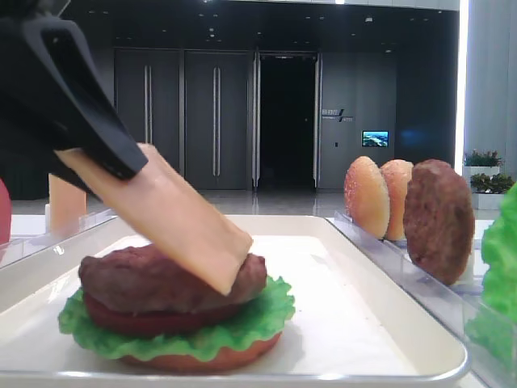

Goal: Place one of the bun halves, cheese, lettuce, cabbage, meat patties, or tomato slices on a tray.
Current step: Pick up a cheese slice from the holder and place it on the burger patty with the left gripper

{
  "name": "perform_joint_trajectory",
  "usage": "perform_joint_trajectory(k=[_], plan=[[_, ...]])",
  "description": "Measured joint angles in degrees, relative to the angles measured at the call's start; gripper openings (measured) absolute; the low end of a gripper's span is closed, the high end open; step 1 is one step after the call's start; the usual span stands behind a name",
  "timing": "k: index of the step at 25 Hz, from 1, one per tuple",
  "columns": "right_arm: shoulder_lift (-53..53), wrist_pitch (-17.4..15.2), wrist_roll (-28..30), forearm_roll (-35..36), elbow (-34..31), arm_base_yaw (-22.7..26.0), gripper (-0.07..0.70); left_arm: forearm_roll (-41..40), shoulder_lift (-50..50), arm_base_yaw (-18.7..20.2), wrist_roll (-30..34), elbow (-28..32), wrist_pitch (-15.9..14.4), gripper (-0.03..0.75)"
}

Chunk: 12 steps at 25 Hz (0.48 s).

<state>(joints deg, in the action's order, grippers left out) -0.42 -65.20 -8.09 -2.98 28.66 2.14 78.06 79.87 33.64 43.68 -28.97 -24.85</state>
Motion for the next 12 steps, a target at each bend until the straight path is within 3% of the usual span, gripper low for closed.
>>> perform_joint_trajectory(k=[8,12], plan=[[0.0,0.0,0.0,0.0,0.0,0.0,0.461,-1.39,0.07,0.0,0.04,0.0,4.45,0.339],[0.0,0.0,0.0,0.0,0.0,0.0,0.461,-3.4,0.07,-0.05,0.04,0.0,5.37,0.405]])
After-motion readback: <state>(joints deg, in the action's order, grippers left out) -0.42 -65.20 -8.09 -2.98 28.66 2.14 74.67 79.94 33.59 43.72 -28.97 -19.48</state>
